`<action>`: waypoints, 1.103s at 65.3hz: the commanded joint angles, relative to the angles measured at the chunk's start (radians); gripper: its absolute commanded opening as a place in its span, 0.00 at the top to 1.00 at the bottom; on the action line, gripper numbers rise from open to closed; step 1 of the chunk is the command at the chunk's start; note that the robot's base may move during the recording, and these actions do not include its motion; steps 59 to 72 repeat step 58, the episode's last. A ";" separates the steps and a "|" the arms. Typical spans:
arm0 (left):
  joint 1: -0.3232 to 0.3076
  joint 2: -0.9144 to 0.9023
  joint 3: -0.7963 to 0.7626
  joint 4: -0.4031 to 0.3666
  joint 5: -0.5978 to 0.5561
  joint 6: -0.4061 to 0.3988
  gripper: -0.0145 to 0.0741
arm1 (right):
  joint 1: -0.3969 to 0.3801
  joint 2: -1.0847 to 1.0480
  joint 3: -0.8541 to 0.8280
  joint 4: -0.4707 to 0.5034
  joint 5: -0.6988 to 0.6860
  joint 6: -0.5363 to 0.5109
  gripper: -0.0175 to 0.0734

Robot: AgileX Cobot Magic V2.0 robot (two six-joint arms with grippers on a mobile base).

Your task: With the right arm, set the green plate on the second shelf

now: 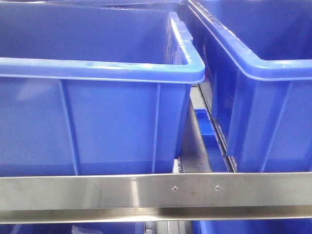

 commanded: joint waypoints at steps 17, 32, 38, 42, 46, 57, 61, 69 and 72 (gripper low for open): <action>0.000 -0.016 0.040 0.000 -0.078 -0.002 0.69 | -0.007 -0.020 -0.018 -0.015 -0.096 0.000 0.75; 0.000 -0.016 0.040 0.000 -0.078 -0.002 0.69 | -0.007 -0.020 -0.018 -0.015 -0.096 0.000 0.75; 0.000 -0.016 0.040 0.000 -0.078 -0.002 0.69 | -0.007 -0.020 -0.018 -0.015 -0.096 0.000 0.75; 0.000 -0.016 0.040 0.000 -0.078 -0.002 0.69 | -0.007 -0.020 -0.018 -0.015 -0.096 0.000 0.75; 0.000 -0.016 0.040 0.000 -0.078 -0.002 0.69 | -0.007 -0.020 -0.018 -0.015 -0.096 0.000 0.75; 0.000 -0.016 0.040 0.000 -0.078 -0.002 0.69 | -0.007 -0.020 -0.018 -0.015 -0.096 0.000 0.75; 0.000 -0.016 0.040 0.000 -0.078 -0.002 0.69 | -0.007 -0.020 -0.018 -0.015 -0.096 0.000 0.75; 0.000 -0.016 0.040 0.000 -0.078 -0.002 0.69 | -0.007 -0.020 -0.018 -0.015 -0.096 0.000 0.75; 0.000 -0.016 0.040 0.000 -0.078 -0.002 0.69 | -0.007 -0.020 -0.018 -0.015 -0.096 0.000 0.75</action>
